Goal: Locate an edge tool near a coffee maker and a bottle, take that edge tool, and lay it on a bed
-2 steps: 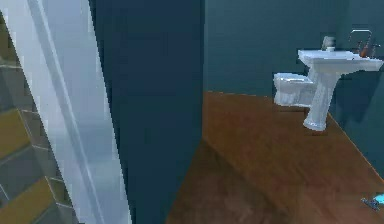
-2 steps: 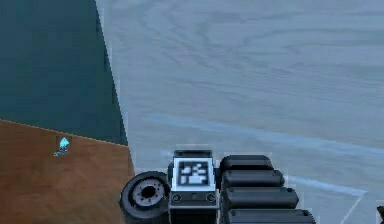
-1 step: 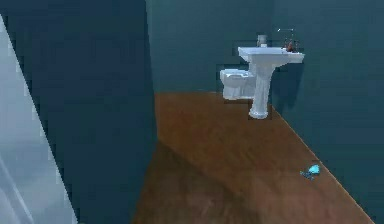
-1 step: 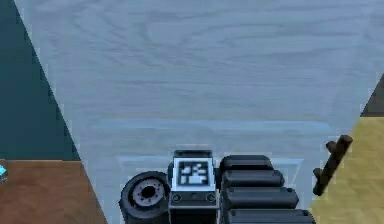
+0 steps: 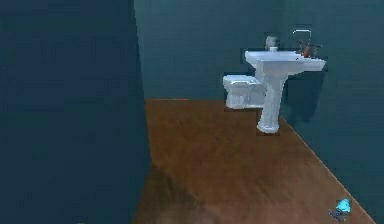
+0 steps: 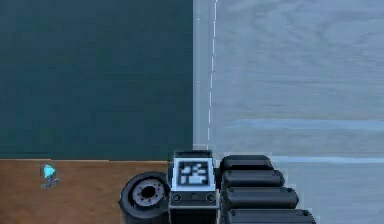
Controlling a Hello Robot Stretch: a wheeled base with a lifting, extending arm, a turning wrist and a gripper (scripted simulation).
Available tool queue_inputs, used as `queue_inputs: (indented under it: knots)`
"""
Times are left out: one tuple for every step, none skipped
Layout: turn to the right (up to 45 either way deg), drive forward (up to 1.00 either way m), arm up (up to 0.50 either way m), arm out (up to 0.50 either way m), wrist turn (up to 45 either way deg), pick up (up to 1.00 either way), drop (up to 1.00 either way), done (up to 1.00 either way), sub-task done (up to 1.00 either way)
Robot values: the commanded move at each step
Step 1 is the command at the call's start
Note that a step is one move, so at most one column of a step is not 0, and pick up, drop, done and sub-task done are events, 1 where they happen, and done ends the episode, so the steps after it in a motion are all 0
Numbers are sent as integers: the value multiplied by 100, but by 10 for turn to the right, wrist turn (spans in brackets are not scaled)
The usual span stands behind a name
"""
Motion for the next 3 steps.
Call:
queue_inputs:
  knots:
    - [0,20,0,0,0,0,0,0,0]
    - [0,100,0,0,0,0,0,0,0]
    - [0,80,0,0,0,0,0,0,0]
